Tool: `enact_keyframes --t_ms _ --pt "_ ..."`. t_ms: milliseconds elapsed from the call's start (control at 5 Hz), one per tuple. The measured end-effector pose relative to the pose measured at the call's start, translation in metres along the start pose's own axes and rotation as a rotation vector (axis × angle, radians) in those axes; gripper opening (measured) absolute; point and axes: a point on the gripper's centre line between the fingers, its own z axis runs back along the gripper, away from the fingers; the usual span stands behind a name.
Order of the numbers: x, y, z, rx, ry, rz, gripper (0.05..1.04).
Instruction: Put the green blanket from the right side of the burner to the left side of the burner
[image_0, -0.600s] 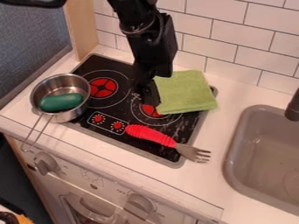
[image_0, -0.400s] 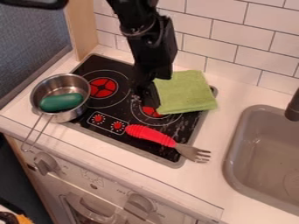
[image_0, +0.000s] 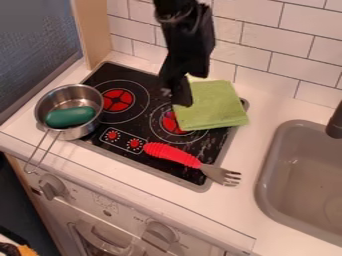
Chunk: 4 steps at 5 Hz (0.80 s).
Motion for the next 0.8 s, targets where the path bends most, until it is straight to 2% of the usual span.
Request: enact_keyframes --t_ms 200,400,600,800 --pt "0.0 0.019 -0.005 -0.009 0.022 -0.047 1.0" --pt "0.003 0.03 -0.019 -0.02 0.069 -0.111 1.0" --pt "-0.001 0.04 -0.035 -0.014 0.106 -0.155 1.0" --pt "-0.004 0.049 -0.047 -0.001 0.117 -0.164 1.0"
